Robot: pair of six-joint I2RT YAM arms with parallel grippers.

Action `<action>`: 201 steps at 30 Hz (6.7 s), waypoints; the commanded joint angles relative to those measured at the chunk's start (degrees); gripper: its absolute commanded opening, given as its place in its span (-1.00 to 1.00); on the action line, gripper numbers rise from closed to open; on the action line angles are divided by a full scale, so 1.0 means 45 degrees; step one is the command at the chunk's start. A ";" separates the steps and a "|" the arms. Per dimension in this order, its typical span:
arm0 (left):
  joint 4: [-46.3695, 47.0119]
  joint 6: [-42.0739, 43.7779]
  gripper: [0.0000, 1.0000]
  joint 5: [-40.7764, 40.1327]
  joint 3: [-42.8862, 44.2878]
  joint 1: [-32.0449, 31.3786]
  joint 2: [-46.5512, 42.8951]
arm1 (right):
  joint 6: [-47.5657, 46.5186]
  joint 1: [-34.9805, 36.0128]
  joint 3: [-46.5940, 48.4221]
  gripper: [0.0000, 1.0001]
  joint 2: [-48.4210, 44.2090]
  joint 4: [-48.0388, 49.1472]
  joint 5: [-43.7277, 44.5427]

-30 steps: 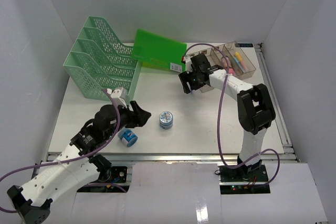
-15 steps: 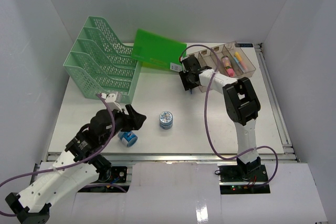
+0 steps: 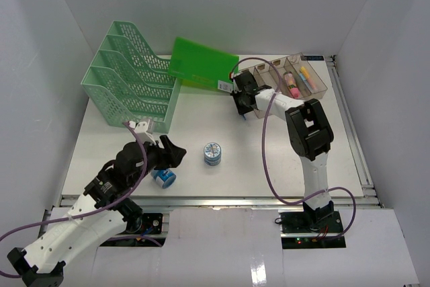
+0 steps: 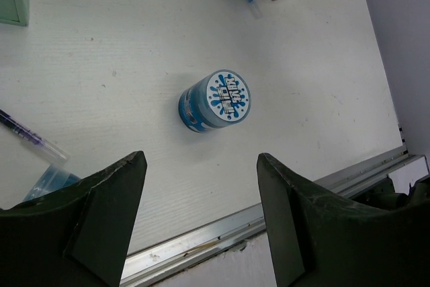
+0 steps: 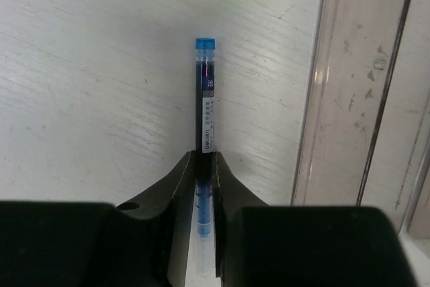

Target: Organize the desk

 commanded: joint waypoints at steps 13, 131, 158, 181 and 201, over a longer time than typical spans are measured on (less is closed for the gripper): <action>-0.0306 -0.0419 0.55 -0.0473 -0.0242 0.0037 0.0266 | -0.2853 -0.0969 -0.1477 -0.85 -0.4793 -0.0457 -0.5323; 0.2538 -0.1698 -1.00 0.4451 0.2420 0.7584 0.8416 | -0.8522 -0.7810 -0.7133 0.22 -0.9852 -0.3145 -1.7647; 0.7927 -0.5012 -1.00 0.3564 0.5176 0.0708 1.2718 | 0.3727 -0.1875 -0.6803 0.59 -0.8120 0.2853 -1.4039; 0.9570 -0.6304 -1.00 0.3639 0.5479 0.0166 1.3851 | 0.4071 -0.1538 -0.6764 -0.41 -0.7388 0.3382 -1.2680; 0.9379 -0.6219 0.65 0.3551 0.5267 0.0076 1.3446 | 0.2688 -0.2072 -0.6979 -0.85 -0.7904 0.3222 -1.2754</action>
